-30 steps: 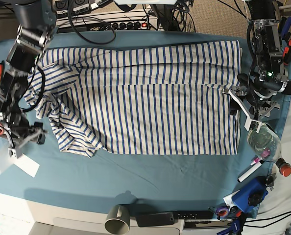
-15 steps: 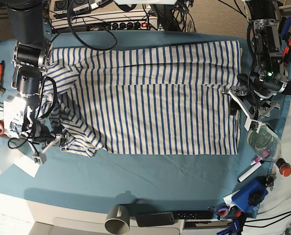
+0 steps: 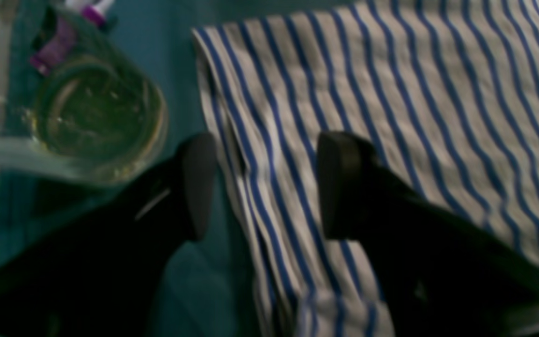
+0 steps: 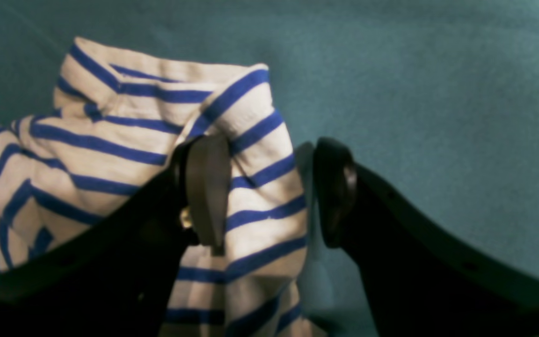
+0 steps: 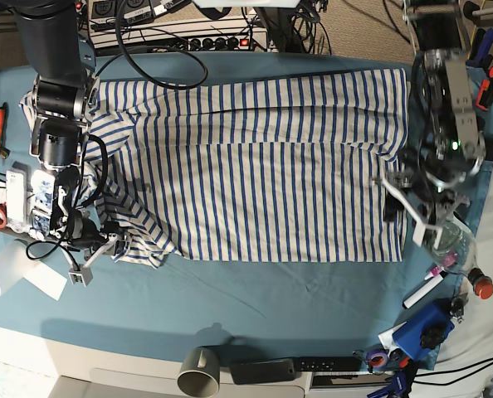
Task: Fold the T-shirt properly
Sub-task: 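Lower the left gripper to the hem corner and grasp it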
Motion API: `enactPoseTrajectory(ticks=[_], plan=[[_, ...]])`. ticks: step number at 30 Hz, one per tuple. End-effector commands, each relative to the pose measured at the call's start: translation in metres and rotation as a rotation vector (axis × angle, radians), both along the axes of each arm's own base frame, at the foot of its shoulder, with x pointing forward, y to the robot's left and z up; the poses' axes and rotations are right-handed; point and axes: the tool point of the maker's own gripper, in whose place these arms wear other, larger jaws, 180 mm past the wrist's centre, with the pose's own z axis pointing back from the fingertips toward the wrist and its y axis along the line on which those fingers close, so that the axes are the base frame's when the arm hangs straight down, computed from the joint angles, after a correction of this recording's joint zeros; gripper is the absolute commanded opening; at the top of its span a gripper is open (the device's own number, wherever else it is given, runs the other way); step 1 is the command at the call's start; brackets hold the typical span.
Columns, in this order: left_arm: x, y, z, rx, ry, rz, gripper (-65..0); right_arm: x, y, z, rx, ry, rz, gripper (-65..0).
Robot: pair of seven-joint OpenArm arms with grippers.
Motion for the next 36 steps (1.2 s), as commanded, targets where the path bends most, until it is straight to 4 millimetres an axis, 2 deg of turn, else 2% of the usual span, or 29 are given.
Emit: enactPoseTrajectory(ticks=[1,5,9,12,15,20,22,30,36], plan=[[0.016,0.006,0.013,0.001,-0.046,0.009,-30.2,0.0,-0.004,0.006,-0.013,0.018,0.007,-35.4],[0.047,0.016,0.001,-0.04,0.002,0.046,-30.2,0.0,-0.005,0.006,-0.014,0.018,0.006,-35.4],[0.072,0.021,0.003,-0.07,0.013,0.064,-30.2,0.0,-0.005,0.005,-0.014,0.023,0.007,-35.4],[0.085,0.023,0.007,-0.074,0.009,0.068,-30.2,-0.001,-0.005,0.005,-0.014,0.03,0.007,-35.4],[0.095,0.03,0.001,-0.06,0.011,0.085,-30.2,-0.001,-0.005,0.005,-0.014,0.03,0.007,-35.4],[0.092,0.032,-0.033,-0.096,0.121,0.105,-30.2,-0.002,-0.005,0.004,-0.015,0.031,0.007,-35.4],[0.089,0.031,-0.041,-0.102,0.145,0.105,-30.2,-0.002,-0.005,0.004,-0.015,0.031,0.007,-35.4],[0.091,0.031,-0.04,-0.106,0.13,0.106,-30.2,-0.001,-0.005,0.005,-0.014,0.03,0.007,-35.4],[0.092,0.022,-0.042,-0.121,0.131,0.098,-30.2,-0.001,-0.005,0.005,-0.014,0.029,0.007,-35.4]])
